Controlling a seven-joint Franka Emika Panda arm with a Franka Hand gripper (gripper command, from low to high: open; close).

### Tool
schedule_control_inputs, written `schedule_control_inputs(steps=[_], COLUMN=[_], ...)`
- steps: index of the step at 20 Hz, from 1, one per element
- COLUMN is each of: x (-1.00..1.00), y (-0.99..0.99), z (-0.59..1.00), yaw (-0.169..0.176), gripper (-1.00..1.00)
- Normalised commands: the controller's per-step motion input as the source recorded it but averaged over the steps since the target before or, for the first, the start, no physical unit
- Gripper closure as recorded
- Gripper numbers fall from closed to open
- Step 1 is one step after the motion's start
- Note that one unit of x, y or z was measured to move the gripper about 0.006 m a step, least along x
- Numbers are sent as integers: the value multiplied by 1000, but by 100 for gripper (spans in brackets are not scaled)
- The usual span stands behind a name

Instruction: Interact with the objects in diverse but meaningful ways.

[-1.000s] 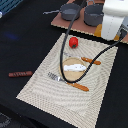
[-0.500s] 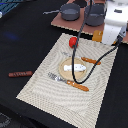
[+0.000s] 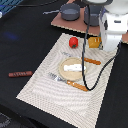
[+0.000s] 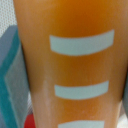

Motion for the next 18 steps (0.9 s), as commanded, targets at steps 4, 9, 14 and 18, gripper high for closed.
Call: schedule_control_inputs(steps=[4, 9, 14, 18], x=[-167, -117, -130, -284], y=[101, 91, 104, 107], z=[-363, -122, 41, 372], yaw=[90, 62, 45, 51], gripper=[100, 100, -100, -100])
